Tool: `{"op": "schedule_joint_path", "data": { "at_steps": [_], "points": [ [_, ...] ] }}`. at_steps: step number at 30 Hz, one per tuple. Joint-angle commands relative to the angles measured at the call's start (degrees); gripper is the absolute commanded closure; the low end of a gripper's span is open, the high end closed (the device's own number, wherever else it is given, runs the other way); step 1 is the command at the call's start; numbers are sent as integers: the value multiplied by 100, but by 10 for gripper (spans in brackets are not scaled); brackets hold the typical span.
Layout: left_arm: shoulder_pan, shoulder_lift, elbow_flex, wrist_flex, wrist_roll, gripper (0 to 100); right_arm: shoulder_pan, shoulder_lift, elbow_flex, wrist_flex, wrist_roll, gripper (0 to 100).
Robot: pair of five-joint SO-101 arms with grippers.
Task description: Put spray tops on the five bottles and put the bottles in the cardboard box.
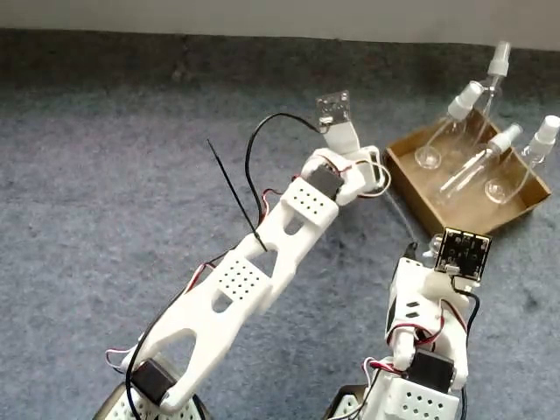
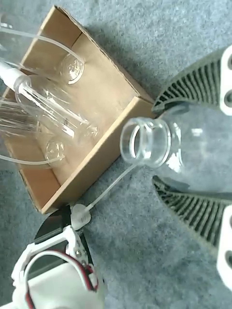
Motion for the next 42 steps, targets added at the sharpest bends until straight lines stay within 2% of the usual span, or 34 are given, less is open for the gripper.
{"op": "schedule_joint_path", "data": {
  "at_steps": [1,12,17,25,31,37,42],
  "points": [
    [145,-22,-268,-105,26,848,48,-66,-92,-145,0,899],
    [136,4,-259,-18,26,861,48,-66,-101,-145,0,899],
    [75,-22,-268,589,26,998,48,-66,-101,-145,0,899],
    [-92,4,-268,1644,26,979,48,-66,-101,-145,0,899],
    [-479,-22,-268,2409,26,976,48,-66,-101,-145,0,899],
    [-734,-31,-277,2620,-18,975,31,-66,-101,-145,0,899],
    [-725,-31,-277,2681,-818,975,31,-66,-101,-145,0,899]
  ]
}}
